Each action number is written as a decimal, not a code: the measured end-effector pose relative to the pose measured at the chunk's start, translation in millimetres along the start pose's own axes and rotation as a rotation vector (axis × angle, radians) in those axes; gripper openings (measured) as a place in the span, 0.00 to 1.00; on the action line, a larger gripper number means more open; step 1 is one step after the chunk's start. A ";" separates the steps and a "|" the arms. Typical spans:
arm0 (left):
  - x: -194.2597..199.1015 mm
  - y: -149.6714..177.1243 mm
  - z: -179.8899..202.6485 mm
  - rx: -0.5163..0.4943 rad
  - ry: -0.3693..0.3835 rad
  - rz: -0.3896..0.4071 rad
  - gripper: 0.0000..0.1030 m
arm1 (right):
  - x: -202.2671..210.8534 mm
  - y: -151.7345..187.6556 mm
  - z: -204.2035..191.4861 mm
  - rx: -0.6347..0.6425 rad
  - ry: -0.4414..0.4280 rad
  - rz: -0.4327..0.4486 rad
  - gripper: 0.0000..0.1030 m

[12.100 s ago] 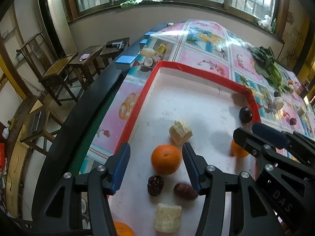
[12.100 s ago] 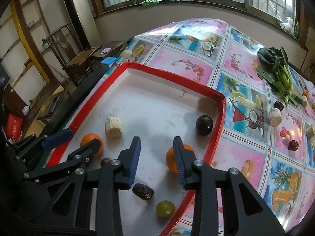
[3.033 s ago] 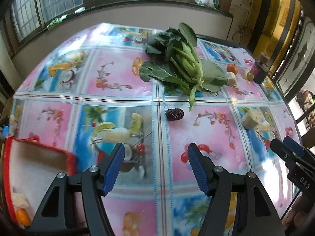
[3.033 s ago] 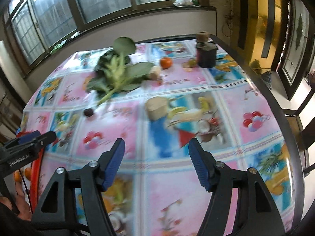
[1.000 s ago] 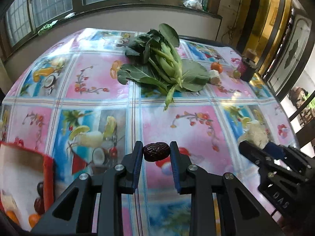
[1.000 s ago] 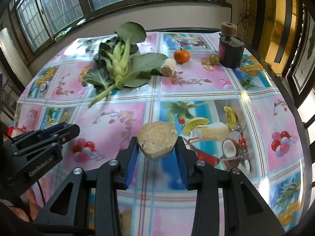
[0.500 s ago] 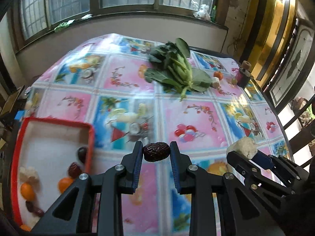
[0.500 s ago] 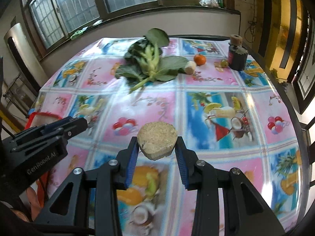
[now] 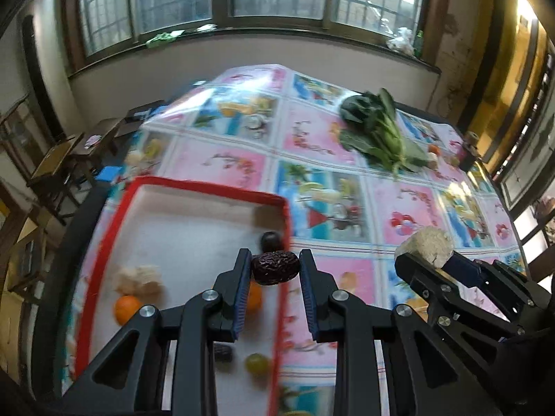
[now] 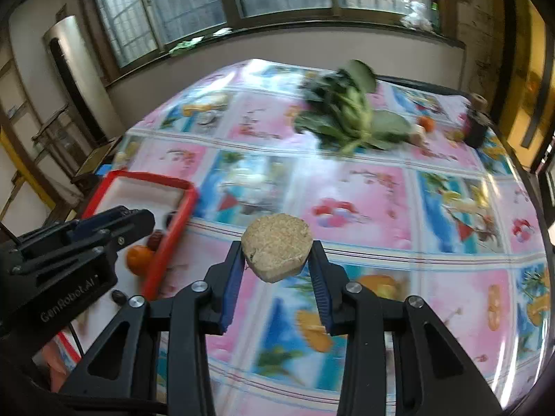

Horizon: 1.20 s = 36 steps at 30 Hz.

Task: Organize fruits
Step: 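Carry the root slice in the right tool over the tray while the left tool carries the date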

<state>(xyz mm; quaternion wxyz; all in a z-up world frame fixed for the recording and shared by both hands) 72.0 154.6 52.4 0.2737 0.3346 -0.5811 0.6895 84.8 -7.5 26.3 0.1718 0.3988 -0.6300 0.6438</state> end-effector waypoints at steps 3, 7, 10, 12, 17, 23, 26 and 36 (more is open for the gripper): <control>3.4 0.9 -14.9 0.011 -0.014 0.005 0.26 | -0.9 -5.2 -22.7 0.028 -0.018 0.007 0.38; 6.5 2.5 -29.3 0.020 -0.026 0.007 0.26 | -2.1 -9.6 -46.0 0.050 -0.037 0.013 0.38; 9.2 2.8 -39.1 0.027 -0.036 0.011 0.26 | -2.7 -11.8 -60.7 0.064 -0.047 0.015 0.38; 10.1 2.9 -43.8 0.031 -0.039 0.010 0.26 | -2.9 -13.4 -70.7 0.077 -0.054 0.017 0.38; 11.7 3.7 -56.9 0.043 -0.051 0.010 0.26 | -3.0 -16.4 -88.8 0.094 -0.066 0.022 0.38; 9.5 8.4 -73.6 0.062 -0.064 -0.002 0.26 | -8.4 -16.7 -106.9 0.108 -0.080 0.013 0.38; 8.7 10.0 -81.5 0.071 -0.074 -0.004 0.26 | -12.3 -16.0 -115.3 0.117 -0.089 0.005 0.39; 0.3 16.3 -109.7 0.106 -0.088 -0.027 0.26 | -27.6 -16.9 -141.5 0.153 -0.097 -0.018 0.39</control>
Point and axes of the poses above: each gripper's, at about its wrist camera, not at the fingertips, and x roughly against the way its jaws point, z to its right, y to its underside, the point moved 6 cm from there along -x, roughly the way its jaws point, and after that the axes turned 5 degrees about x, right-handed, at the moved point
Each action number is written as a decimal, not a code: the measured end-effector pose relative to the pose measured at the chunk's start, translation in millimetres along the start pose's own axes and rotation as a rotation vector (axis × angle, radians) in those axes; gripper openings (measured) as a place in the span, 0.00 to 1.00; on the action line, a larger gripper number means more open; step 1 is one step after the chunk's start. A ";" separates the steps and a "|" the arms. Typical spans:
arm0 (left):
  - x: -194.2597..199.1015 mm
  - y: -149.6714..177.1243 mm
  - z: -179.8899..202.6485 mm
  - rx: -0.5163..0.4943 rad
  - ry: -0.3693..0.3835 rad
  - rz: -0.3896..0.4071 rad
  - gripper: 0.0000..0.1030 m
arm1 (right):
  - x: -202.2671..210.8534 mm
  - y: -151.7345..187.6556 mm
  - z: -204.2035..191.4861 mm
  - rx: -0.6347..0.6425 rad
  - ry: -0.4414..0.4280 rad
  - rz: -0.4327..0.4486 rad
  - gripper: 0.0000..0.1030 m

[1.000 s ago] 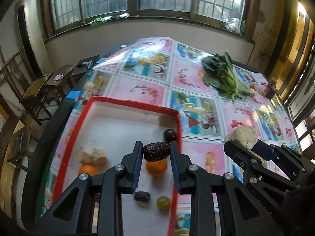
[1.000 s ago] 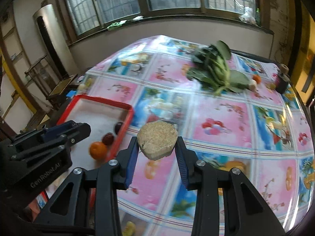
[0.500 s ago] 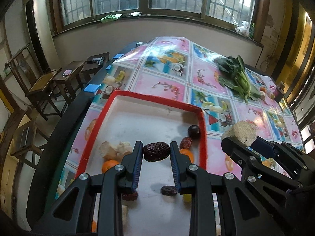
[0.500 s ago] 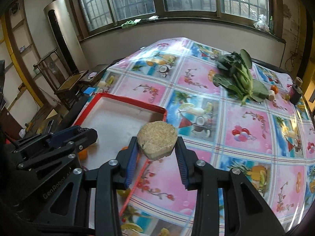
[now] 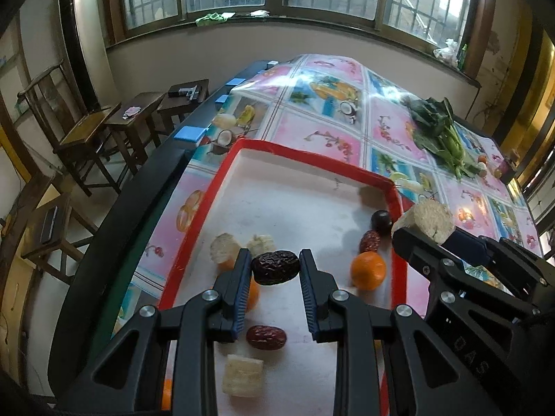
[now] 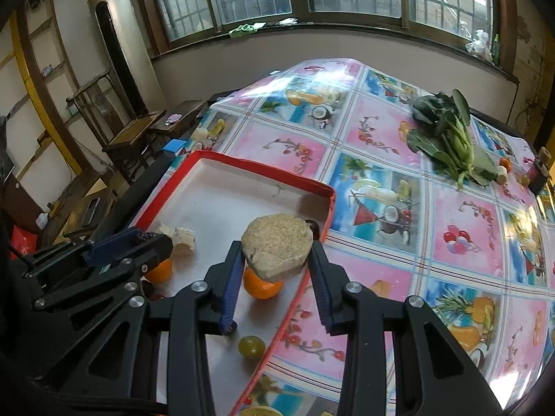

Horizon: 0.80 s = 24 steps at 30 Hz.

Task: Organize fruits
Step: 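Carry the root slice in the right tool over the tray while the left tool carries the date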

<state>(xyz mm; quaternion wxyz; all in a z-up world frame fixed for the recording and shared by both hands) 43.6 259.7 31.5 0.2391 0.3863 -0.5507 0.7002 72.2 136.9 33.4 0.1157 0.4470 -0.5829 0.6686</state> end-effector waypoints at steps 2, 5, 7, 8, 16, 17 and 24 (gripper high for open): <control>-1.0 -0.6 -3.5 0.003 -0.003 0.000 0.26 | -3.5 -1.5 -3.5 0.006 -0.002 -0.004 0.39; -4.6 -2.5 -8.8 0.005 -0.008 -0.004 0.26 | -9.0 -4.0 -9.5 0.015 -0.007 -0.009 0.39; -7.8 -3.8 -10.0 0.003 -0.010 -0.006 0.26 | -13.1 -5.8 -13.1 0.020 -0.008 -0.013 0.39; -9.3 -5.1 -10.7 0.004 -0.013 -0.002 0.26 | -15.4 -7.0 -15.0 0.022 -0.011 -0.015 0.39; -35.6 -20.7 -12.3 -0.003 -0.029 -0.020 0.26 | -33.0 -20.4 -20.9 0.049 0.003 -0.030 0.39; -39.2 -22.9 -11.8 -0.006 -0.029 -0.023 0.26 | -37.2 -23.5 -19.4 0.046 0.005 -0.035 0.39; -64.9 -38.5 -4.2 -0.028 -0.036 -0.045 0.26 | -66.4 -35.7 -7.9 0.048 0.036 -0.081 0.39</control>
Point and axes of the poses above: each gripper's, at about its wrist camera, not at the fingertips, and x roughly against the way its jaws point, z to its right, y to its underside, the point moved 6 cm from there along -x, roughly the way its jaws point, and after that the axes turned 5 degrees about x, right-handed, at the moved point
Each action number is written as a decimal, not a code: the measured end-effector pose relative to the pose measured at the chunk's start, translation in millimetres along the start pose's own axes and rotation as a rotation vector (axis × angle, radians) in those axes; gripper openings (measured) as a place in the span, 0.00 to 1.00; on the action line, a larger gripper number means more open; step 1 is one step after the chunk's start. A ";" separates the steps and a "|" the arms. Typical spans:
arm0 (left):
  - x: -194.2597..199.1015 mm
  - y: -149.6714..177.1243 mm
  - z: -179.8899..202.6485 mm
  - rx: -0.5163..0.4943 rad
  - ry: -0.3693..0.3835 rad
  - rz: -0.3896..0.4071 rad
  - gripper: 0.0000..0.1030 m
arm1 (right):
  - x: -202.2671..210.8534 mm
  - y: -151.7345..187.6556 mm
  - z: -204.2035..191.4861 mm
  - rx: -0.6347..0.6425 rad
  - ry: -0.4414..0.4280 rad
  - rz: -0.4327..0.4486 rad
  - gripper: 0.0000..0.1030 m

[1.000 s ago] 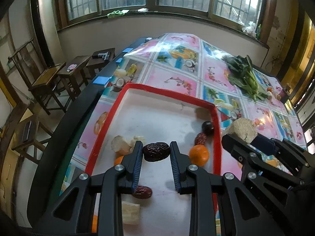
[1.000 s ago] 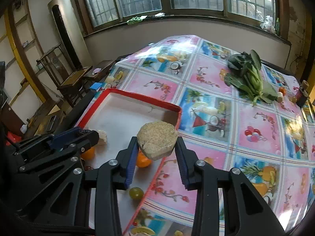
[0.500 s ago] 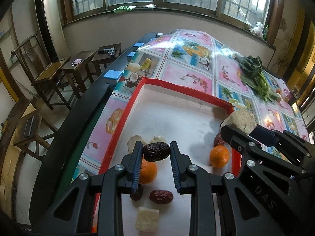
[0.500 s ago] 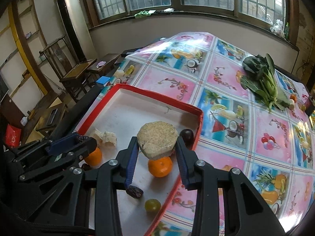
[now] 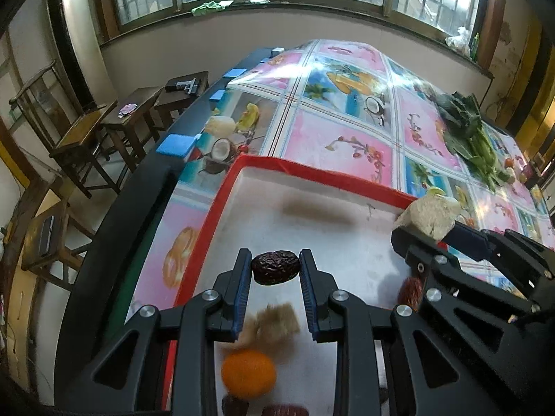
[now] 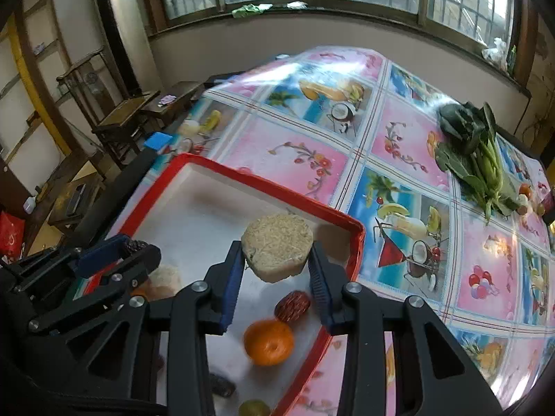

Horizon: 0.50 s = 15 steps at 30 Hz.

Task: Organize fruits
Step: 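Carry the root slice in the right tool over the tray while the left tool carries the date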

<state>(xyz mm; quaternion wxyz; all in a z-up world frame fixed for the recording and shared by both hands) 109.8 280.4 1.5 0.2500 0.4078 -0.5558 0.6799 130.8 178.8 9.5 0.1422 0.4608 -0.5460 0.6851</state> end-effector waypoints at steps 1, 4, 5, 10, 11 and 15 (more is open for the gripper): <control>-3.2 -2.1 0.7 -0.002 -0.001 -0.003 0.26 | -4.3 -1.5 2.0 0.001 0.006 -0.005 0.39; -11.3 -7.3 1.1 -0.005 -0.007 -0.010 0.26 | -14.4 -3.9 7.2 -0.009 0.009 -0.021 0.39; -13.8 -9.0 1.3 -0.004 -0.007 -0.013 0.26 | -17.3 -4.7 8.2 -0.011 0.011 -0.025 0.39; -22.8 -14.7 2.9 -0.007 -0.007 -0.022 0.26 | -31.9 -7.4 13.2 -0.022 0.009 -0.048 0.39; -23.7 -15.2 2.6 -0.006 -0.009 -0.023 0.26 | -34.2 -7.5 14.2 -0.024 0.008 -0.051 0.39; -28.4 -16.8 1.3 -0.008 -0.014 -0.029 0.26 | -39.7 -7.2 16.9 -0.029 0.006 -0.057 0.39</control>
Point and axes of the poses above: each gripper's, at about its wrist camera, not at the fingertips, and x roughly against the way its jaws point, z to its right, y to its underside, the point moved 6 cm from there along -x, roughly the way its jaws point, and after that the axes turned 5 degrees about x, right-handed, at the moved point
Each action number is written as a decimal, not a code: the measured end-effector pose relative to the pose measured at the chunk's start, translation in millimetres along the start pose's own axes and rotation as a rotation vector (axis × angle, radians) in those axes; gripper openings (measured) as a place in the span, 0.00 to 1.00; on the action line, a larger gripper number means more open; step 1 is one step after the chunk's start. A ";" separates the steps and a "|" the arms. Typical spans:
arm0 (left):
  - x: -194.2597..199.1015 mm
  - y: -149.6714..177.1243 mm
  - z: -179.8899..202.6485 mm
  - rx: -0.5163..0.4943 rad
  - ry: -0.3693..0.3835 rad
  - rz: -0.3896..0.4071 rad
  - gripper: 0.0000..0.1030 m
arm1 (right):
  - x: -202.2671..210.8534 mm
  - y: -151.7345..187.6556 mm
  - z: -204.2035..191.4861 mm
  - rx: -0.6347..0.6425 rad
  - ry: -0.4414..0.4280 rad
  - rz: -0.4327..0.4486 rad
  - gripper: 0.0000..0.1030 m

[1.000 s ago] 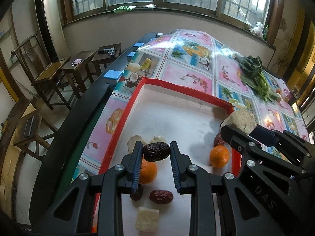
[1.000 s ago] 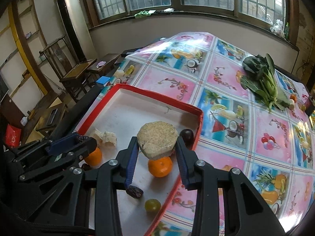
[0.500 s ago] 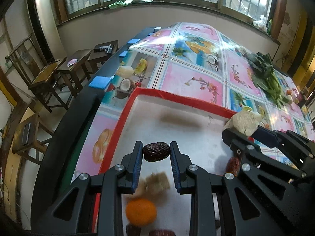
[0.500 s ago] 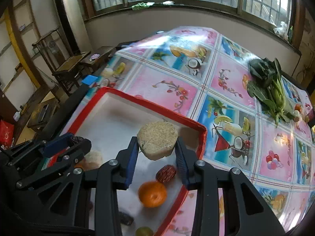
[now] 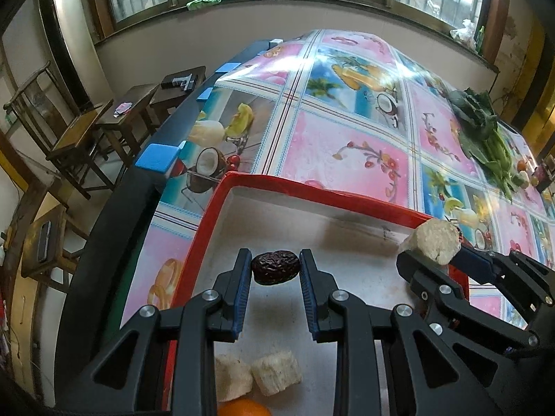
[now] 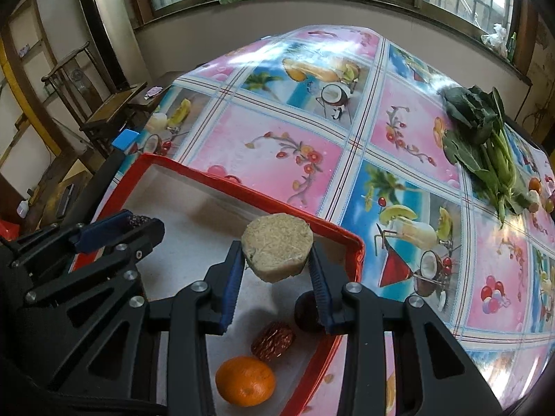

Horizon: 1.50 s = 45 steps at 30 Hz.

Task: Organize fruits
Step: 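Carry the root slice in the right tool over the tray while the left tool carries the date, then open the right tool to drop the root slice while the left tool releases the date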

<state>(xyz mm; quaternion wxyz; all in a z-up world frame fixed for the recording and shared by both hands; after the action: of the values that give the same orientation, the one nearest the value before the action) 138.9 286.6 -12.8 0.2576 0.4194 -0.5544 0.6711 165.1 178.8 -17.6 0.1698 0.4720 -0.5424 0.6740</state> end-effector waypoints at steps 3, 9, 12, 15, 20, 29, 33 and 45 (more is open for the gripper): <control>-5.9 0.2 -1.4 0.005 -0.004 -0.014 0.26 | -4.1 -0.2 1.6 -0.001 0.002 -0.009 0.39; -13.2 1.2 -4.1 0.011 -0.010 -0.025 0.26 | -11.1 1.0 2.2 0.000 0.005 -0.027 0.38; -13.2 0.2 -3.7 0.009 -0.008 -0.025 0.26 | -13.0 3.0 2.7 0.000 0.005 -0.033 0.38; -13.9 -0.8 -3.1 0.007 -0.010 -0.025 0.26 | -14.3 4.0 3.5 -0.003 0.005 -0.036 0.38; -14.1 -2.2 -1.5 0.006 -0.008 -0.025 0.26 | -15.2 2.6 4.4 -0.005 0.008 -0.036 0.38; -17.9 -7.1 1.3 -0.007 -0.010 -0.020 0.27 | -16.3 3.6 7.3 -0.012 0.011 -0.042 0.38; -19.1 -9.5 2.8 -0.006 -0.013 -0.013 0.27 | -20.2 4.6 8.7 -0.018 0.010 -0.051 0.38; -21.0 -10.5 2.6 -0.017 -0.028 -0.004 0.39 | -25.2 5.3 9.0 -0.025 0.011 -0.049 0.39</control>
<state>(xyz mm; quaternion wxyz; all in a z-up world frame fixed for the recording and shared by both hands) 158.9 289.3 -25.0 0.2545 0.4276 -0.5628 0.6601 177.8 176.0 -41.6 0.1952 0.4793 -0.5379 0.6655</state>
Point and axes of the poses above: each gripper's, at about its wrist camera, not at the fingertips, and x roughly against the way its jaws point, z to its right, y to its underside, the point moved 6 cm from there along -x, roughly the way its jaws point, and after that the axes turned 5 degrees about x, right-handed, at the moved point
